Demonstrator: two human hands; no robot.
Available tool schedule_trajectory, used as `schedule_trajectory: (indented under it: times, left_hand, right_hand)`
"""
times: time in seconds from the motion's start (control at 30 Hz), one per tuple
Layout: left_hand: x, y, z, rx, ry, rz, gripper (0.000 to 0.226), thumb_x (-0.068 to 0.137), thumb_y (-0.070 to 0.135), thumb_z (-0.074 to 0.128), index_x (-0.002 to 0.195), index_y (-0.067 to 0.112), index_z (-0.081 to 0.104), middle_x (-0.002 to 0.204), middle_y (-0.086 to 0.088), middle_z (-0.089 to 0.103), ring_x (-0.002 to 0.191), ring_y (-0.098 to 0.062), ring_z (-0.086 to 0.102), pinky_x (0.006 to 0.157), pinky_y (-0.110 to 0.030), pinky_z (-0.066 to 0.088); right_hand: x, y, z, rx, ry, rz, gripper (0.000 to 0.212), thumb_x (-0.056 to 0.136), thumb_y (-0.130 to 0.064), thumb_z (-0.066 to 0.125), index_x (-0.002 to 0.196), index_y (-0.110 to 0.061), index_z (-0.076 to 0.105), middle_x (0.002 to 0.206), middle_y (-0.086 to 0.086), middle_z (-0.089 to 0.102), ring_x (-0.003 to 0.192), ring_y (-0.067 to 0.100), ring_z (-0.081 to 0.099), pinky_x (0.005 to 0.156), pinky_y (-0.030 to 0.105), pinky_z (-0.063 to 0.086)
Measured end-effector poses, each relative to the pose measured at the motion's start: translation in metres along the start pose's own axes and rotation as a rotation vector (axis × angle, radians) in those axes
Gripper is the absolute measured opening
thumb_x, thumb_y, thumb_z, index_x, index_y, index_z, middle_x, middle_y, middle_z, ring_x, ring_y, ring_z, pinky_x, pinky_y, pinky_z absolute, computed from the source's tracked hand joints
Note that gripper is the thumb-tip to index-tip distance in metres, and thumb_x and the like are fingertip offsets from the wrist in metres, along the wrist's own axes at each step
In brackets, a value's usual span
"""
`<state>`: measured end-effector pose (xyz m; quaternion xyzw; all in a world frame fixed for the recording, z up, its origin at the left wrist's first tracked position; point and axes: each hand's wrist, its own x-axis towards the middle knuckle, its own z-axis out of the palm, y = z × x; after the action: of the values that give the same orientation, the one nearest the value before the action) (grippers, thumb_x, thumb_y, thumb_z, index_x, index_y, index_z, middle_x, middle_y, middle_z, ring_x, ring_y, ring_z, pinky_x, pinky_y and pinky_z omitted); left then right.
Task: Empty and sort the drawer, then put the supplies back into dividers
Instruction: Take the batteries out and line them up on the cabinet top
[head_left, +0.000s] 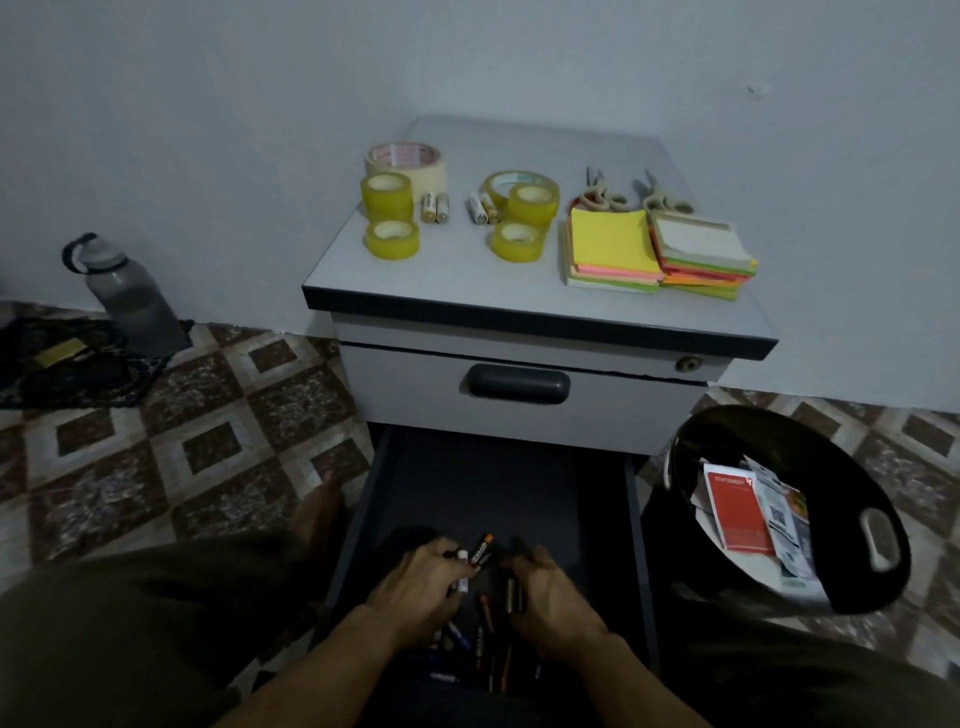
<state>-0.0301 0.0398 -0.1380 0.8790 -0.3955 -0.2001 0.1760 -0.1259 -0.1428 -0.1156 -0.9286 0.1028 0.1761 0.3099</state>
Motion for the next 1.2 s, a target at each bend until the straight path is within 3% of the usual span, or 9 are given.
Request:
schedule_trajectory:
  times: [0.3,0.4,0.53,0.63,0.73,0.97,1.1,1.2]
  left_hand:
    - [0.000,-0.004,0.000,-0.028,0.004,-0.050,0.043,0.085,0.037,0.046,0.123,0.030,0.065,0.125,0.003,0.055,0.110,-0.020,0.061,0.093,-0.026,0.048]
    - [-0.002,-0.006,-0.003,-0.086,0.033,-0.041,0.040,0.085,0.035,0.051,0.121,0.030,0.069,0.124,0.002,0.057,0.110,-0.014,0.060,0.095,-0.021,0.046]
    - [-0.006,-0.001,-0.008,-0.161,0.076,-0.012,0.029,0.084,0.027,0.061,0.107,0.021,0.077,0.114,-0.004,0.066,0.101,-0.009,0.063,0.088,-0.012,0.045]
    - [-0.011,-0.001,-0.013,-0.244,0.118,-0.020,0.026,0.082,0.022,0.072,0.107,0.021,0.078,0.110,0.001,0.067,0.082,0.005,0.061,0.080,-0.007,0.048]
    - [-0.015,0.007,-0.024,-0.343,0.170,-0.051,0.032,0.076,0.022,0.079,0.108,0.021,0.078,0.107,0.004,0.068,0.080,0.001,0.066,0.079,-0.020,0.055]
    - [-0.034,0.049,-0.093,-0.446,0.296,0.071,0.032,0.077,0.021,0.084,0.108,0.023,0.078,0.110,0.011,0.067,0.084,-0.001,0.066,0.075,-0.013,0.054]
    - [-0.055,0.063,-0.151,-0.421,0.395,0.124,0.031,0.077,0.020,0.085,0.106,0.028,0.078,0.110,0.017,0.067,0.087,-0.004,0.067,0.077,-0.017,0.056]
    - [-0.067,0.075,-0.201,-0.339,0.476,0.197,0.033,0.075,0.020,0.086,0.106,0.029,0.077,0.107,0.015,0.070,0.085,-0.005,0.069,0.076,-0.021,0.059]
  right_hand:
    - [-0.010,-0.005,-0.002,0.068,0.053,0.029,0.061,0.084,-0.060,0.062,0.130,-0.022,0.056,0.134,0.004,0.043,0.120,0.022,0.055,0.104,0.020,0.040]
    - [-0.008,-0.006,-0.004,0.082,0.058,0.034,0.077,0.068,-0.078,0.055,0.124,-0.026,0.058,0.127,0.000,0.045,0.116,0.022,0.057,0.102,0.025,0.045]
    - [-0.005,-0.007,-0.007,0.049,0.073,0.033,0.057,0.075,-0.055,0.063,0.124,-0.028,0.059,0.116,-0.003,0.047,0.108,0.018,0.058,0.097,0.022,0.045]
    - [-0.007,-0.015,-0.018,0.031,0.081,0.037,0.052,0.078,-0.036,0.069,0.128,-0.025,0.059,0.113,-0.003,0.046,0.108,0.016,0.055,0.087,0.008,0.038]
    - [-0.008,-0.026,-0.034,0.015,0.094,0.036,0.055,0.078,-0.022,0.070,0.131,-0.020,0.056,0.115,0.000,0.045,0.109,0.017,0.054,0.075,0.004,0.032]
    - [-0.035,-0.059,-0.090,-0.004,0.198,-0.061,0.061,0.078,-0.022,0.075,0.136,-0.021,0.054,0.114,-0.004,0.048,0.110,0.014,0.056,0.083,0.008,0.033]
    - [-0.061,-0.084,-0.132,-0.016,0.277,-0.147,0.060,0.080,-0.024,0.075,0.136,-0.025,0.054,0.123,-0.005,0.051,0.103,0.008,0.054,0.080,0.006,0.036]
    - [-0.080,-0.108,-0.170,-0.005,0.314,-0.223,0.055,0.083,-0.024,0.076,0.133,-0.031,0.053,0.118,-0.012,0.048,0.095,0.003,0.055,0.072,0.005,0.043]
